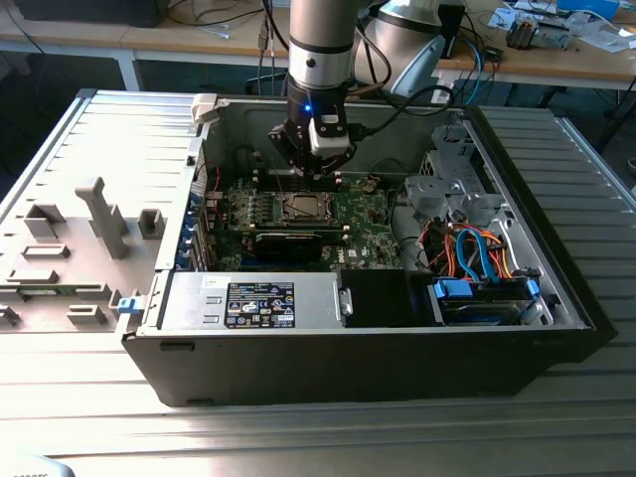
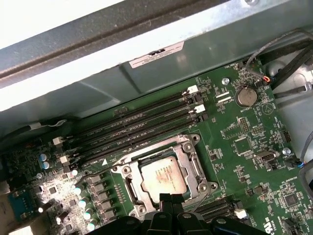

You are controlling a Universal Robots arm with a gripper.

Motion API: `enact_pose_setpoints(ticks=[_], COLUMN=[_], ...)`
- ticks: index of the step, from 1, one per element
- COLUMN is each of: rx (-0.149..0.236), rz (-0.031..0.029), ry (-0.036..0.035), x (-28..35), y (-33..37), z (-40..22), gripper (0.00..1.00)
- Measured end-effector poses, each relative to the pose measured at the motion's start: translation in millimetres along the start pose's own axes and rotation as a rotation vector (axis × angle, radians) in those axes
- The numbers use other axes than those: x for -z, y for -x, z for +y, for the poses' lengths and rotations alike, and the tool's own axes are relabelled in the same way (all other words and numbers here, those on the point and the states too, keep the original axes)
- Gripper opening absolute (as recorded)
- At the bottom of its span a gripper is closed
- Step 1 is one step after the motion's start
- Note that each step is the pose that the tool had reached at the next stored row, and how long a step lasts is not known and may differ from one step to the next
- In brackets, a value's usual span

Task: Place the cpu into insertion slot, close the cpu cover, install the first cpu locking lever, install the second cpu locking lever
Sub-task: 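Install the first cpu locking lever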

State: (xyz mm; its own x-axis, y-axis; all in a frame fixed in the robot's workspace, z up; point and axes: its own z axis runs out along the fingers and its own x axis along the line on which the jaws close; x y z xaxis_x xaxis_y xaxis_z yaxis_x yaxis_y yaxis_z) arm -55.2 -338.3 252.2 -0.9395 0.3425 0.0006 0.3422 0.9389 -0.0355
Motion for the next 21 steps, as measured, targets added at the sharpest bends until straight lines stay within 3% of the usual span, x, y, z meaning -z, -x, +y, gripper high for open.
enact_pose_setpoints(ticks=[21], rx=[0.066], rz=[-0.0021], ry=[0.0005], x=[0.0], y=[0.0], z=[-0.1], gripper=[0.11])
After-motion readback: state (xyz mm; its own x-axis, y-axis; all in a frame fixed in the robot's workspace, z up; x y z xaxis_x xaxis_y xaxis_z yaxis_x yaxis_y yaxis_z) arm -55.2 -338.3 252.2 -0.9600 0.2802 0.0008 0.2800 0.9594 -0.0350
